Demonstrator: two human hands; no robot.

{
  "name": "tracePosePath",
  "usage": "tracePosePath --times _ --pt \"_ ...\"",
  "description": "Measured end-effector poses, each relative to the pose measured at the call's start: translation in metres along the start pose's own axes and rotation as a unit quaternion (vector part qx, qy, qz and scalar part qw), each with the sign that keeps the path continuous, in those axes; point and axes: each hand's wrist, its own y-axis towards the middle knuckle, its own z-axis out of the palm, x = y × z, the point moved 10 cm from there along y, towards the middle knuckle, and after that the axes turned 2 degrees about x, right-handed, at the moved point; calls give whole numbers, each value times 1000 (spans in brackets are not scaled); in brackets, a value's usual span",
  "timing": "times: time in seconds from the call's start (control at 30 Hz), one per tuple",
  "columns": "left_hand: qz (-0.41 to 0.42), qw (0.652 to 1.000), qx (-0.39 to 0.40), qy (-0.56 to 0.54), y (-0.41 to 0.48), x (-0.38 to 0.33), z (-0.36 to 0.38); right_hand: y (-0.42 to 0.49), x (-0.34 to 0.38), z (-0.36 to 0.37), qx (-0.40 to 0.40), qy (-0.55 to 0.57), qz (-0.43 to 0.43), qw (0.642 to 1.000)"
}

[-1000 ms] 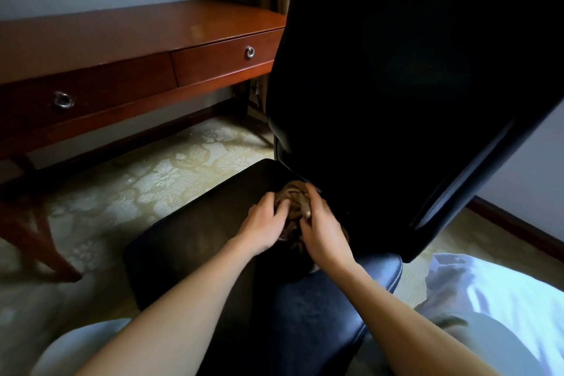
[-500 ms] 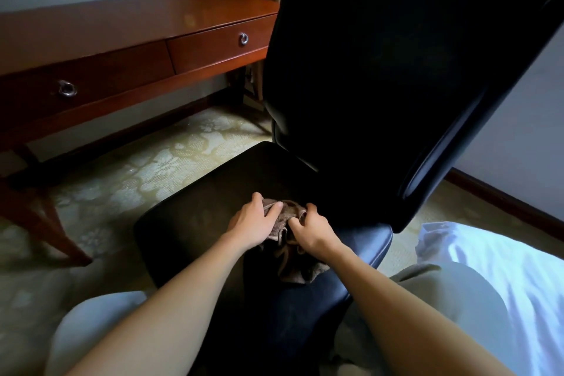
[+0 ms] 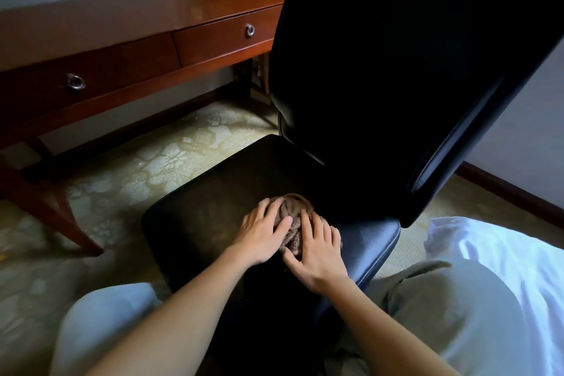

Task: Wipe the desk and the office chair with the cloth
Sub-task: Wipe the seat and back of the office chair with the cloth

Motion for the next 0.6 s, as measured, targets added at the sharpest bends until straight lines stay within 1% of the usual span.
tracePosePath --times 0.07,0.13,0.23,0.43,0.5,0.6 --pt "0 1000 -3 20 1 2 8 5 -5 6 -5 -36 0 999" --pt "1 999 -31 41 2 1 12 13 -6 10 -2 -66 8 998" --pt "3 997 -49 62 8 2 14 23 -7 10 -15 -78 21 997" --pt "36 992 -62 105 48 13 4 61 -9 7 -40 -99 -14 994" --pt "41 989 -73 125 62 14 -1 75 -9 6 -44 -107 -19 993" --pt "40 989 -76 124 87 18 -11 99 -8 3 -43 -127 -16 991"
